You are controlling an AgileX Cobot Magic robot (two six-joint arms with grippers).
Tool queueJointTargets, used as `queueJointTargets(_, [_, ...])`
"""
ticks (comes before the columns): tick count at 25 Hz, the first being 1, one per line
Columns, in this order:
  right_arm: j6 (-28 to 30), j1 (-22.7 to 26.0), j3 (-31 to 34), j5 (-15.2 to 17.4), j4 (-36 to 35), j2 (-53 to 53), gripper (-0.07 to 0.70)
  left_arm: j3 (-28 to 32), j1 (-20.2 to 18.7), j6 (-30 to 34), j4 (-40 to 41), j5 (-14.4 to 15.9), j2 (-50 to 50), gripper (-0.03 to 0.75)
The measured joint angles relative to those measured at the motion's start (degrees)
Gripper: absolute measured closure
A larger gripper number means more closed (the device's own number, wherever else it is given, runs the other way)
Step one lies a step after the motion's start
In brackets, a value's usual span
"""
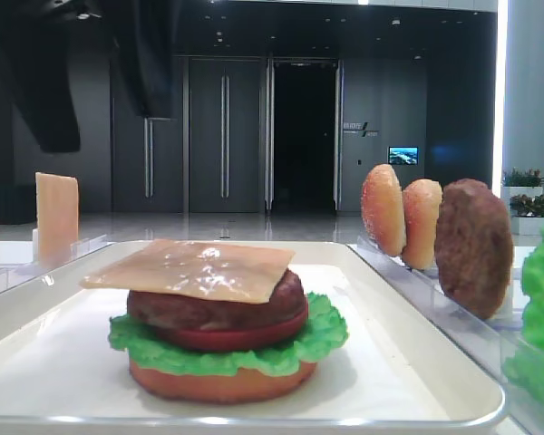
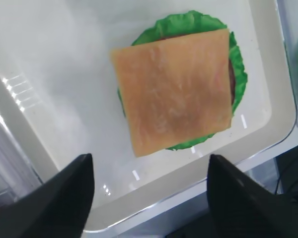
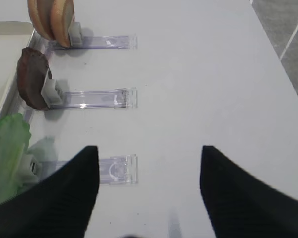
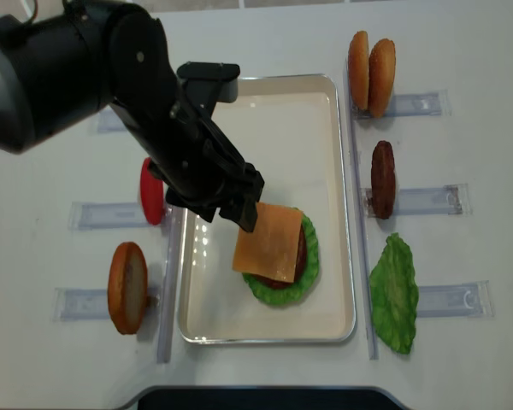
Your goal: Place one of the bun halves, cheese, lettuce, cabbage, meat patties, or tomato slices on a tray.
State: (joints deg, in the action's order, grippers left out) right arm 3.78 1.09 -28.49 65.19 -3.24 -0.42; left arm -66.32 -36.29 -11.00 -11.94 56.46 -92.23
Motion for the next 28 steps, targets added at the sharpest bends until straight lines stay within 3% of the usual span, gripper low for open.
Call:
queueJointTargets(13, [0.0, 0.0, 0.0, 0.0, 0.0, 0.0, 0.181, -8.3, 0.0, -6.7, 10.5, 12.7, 0.0, 0.178])
queueJointTargets(22, [0.0, 0.0, 0.0, 0.0, 0.0, 0.0, 0.181, -10.7, 1.4, -7.9, 11.9, 13.3, 0.0, 0.178])
queueJointTargets(28, [0.0, 0.0, 0.0, 0.0, 0.0, 0.0, 0.181, -10.7, 5.4, -7.9, 11.9, 13.3, 0.0, 0.178])
